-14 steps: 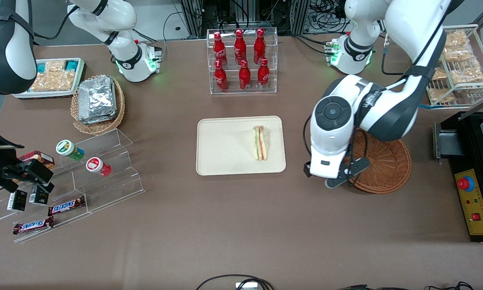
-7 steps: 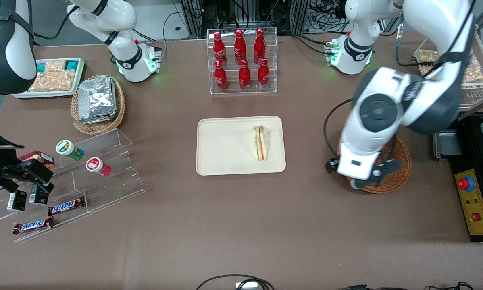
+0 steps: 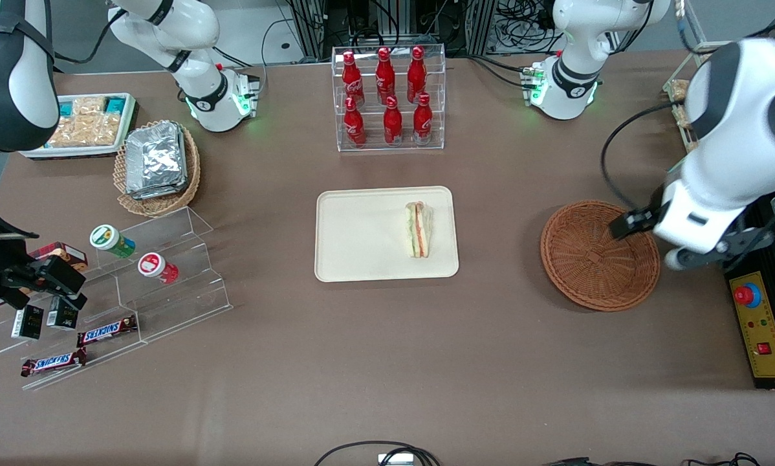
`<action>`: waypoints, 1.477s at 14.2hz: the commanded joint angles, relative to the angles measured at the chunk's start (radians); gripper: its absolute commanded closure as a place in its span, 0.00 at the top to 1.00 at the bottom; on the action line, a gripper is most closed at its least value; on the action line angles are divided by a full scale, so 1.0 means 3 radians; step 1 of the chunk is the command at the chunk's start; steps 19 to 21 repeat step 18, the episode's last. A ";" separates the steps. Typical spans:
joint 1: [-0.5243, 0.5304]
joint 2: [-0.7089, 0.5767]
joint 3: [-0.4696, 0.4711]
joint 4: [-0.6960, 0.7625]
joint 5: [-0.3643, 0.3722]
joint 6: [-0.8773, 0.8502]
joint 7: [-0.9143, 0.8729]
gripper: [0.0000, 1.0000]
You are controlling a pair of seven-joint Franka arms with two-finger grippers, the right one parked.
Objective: Place sandwich from basket to tray
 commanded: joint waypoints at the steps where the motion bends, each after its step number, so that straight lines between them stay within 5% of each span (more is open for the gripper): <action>1: -0.0057 -0.0251 0.0202 -0.0124 -0.0157 -0.0185 0.0440 1.00; 9: -0.0031 -0.0492 0.0300 -0.0048 -0.0372 -0.0584 0.1208 1.00; 21: -0.0031 -0.0466 0.0295 -0.0032 -0.0367 -0.0528 0.1305 1.00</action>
